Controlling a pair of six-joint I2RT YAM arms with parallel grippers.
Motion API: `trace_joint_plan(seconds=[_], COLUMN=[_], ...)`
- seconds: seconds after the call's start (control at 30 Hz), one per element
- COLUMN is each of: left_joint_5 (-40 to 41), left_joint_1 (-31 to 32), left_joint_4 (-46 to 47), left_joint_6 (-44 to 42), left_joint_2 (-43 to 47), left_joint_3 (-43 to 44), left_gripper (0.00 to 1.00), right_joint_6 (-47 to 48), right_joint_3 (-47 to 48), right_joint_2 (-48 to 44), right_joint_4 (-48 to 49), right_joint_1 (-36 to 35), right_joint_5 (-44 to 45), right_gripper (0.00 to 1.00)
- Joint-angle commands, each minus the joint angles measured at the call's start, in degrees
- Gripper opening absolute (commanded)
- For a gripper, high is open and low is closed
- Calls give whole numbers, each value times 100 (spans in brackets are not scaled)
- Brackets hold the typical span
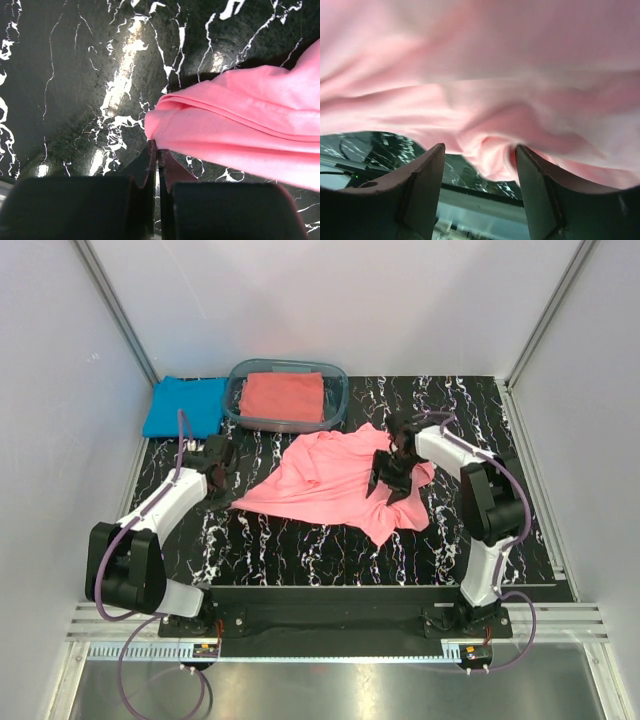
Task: Fold and stack the t-shirts
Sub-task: Flatten the tshirt out
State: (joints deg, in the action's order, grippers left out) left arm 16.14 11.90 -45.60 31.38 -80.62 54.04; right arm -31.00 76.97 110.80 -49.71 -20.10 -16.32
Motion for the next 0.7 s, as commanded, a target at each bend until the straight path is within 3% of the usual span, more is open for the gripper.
trace_joint_plan(seconds=[0.0, 0.17, 0.27, 0.37, 0.53, 0.67], left_joint_5=[38, -137, -216, -261, -278, -409], left_joint_1=[-65, -65, -65, -65, -65, -65], left_joint_4=[-45, 25, 34, 25, -27, -106], left_joint_6=[0, 105, 132, 114, 88, 158], left_joint_2=[134, 222, 266, 284, 310, 371], left_joint_3=[291, 204, 116, 72, 27, -16], left_gripper=[0, 0, 0, 0, 0, 0], right_joint_6=[481, 613, 561, 429, 314, 507], right_joint_3=[416, -889, -1710, -2289, -2573, -2029], right_joint_2=[-627, -1490, -1974, -2317, -2107, -1589], right_joint_4=[-450, -355, -39, 347, 822, 797], right_joint_1=[32, 567, 849, 850, 1025, 1315], right_joint_5=[330, 51, -213, -485, -407, -303], right_gripper=[67, 66, 59, 45, 41, 45])
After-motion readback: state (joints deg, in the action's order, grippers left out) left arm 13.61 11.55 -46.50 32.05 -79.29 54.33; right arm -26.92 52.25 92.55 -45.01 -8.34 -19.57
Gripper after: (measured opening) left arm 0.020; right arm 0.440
